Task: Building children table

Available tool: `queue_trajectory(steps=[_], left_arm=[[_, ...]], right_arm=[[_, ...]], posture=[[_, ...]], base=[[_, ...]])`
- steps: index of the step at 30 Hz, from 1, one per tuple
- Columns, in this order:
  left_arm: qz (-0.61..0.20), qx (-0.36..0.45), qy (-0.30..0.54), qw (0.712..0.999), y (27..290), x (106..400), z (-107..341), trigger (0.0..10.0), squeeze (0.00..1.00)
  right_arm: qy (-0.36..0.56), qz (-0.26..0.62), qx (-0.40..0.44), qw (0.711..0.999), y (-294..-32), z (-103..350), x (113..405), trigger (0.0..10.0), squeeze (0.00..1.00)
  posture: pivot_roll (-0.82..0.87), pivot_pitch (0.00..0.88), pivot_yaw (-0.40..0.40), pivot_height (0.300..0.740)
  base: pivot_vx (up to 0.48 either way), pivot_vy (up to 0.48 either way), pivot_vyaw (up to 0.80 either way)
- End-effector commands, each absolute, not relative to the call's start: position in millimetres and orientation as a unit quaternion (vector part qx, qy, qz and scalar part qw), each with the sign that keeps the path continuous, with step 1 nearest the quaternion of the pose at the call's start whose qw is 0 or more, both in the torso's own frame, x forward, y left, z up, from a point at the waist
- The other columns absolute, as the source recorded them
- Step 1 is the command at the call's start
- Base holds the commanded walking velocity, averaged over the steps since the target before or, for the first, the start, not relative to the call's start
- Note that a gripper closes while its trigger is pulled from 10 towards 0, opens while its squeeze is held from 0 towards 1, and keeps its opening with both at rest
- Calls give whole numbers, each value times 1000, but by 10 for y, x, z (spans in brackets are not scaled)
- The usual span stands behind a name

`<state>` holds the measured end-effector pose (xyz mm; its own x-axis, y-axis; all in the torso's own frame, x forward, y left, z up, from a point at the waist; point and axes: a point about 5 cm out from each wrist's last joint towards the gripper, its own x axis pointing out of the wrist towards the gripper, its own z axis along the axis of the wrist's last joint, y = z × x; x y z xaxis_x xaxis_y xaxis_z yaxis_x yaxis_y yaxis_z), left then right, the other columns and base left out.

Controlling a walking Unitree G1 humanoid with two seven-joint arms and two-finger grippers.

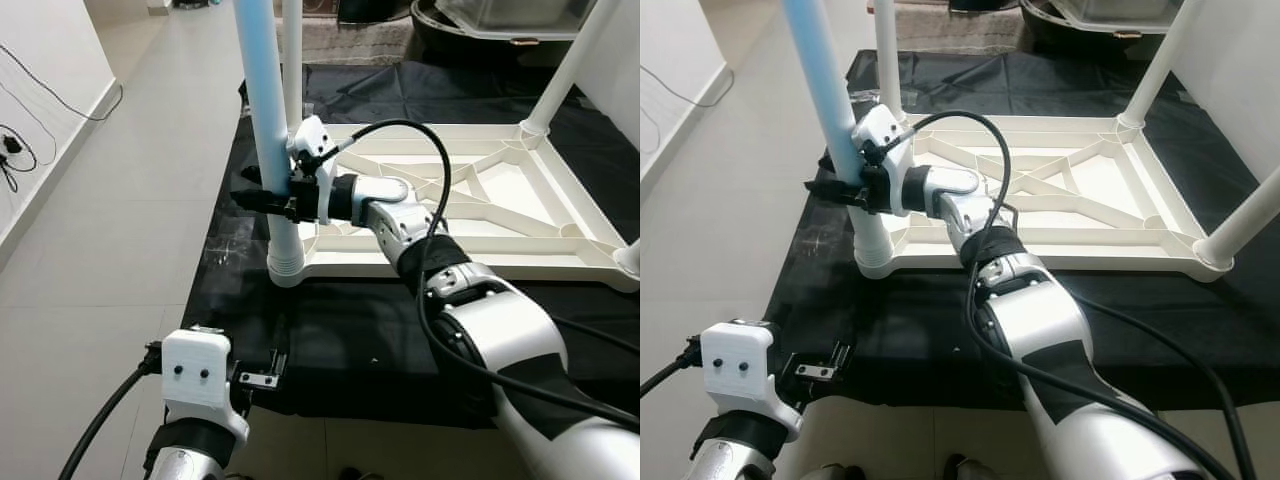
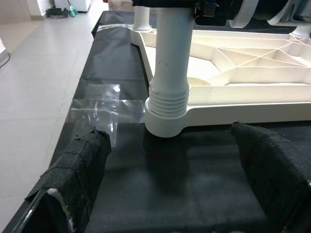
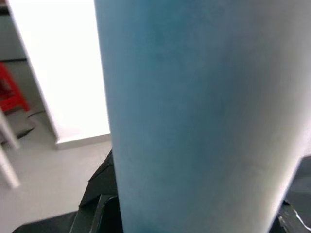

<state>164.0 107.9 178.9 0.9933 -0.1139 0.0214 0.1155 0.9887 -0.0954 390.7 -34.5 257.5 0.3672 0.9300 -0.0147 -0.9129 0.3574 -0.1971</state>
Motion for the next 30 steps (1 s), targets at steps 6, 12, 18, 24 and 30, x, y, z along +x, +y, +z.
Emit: queue_trajectory(steps=[6, 12, 18, 24, 30], left_arm=[[-53, -43, -5, 998, 1113, 1678, 1756, 10000, 0], [-54, -40, -8, 998, 1131, 1701, 1762, 10000, 0], [-55, -36, -12, 998, 1148, 1731, 1764, 10000, 0], [-54, -34, -14, 998, 1163, 1750, 1764, 10000, 0], [-52, -32, -17, 998, 1173, 1768, 1764, 10000, 0]], right_arm=[[11, 431, -37, 902, -627, 2122, 3998, 10000, 0], [3, 326, -9, 945, -705, 2085, 4057, 10000, 0], [-25, 261, -32, 965, -650, 2024, 4028, 10000, 0], [-29, 210, -65, 975, -537, 2046, 4022, 10000, 0], [-6, 96, -78, 992, -529, 2102, 4066, 10000, 0]], posture=[[145, 225, -40, 740], [143, 222, -34, 740], [137, 217, -29, 740], [136, 216, -30, 740], [134, 211, -34, 740]], base=[[0, 0, 0], [0, 0, 0], [0, 0, 0], [0, 0, 0], [0, 0, 0]])
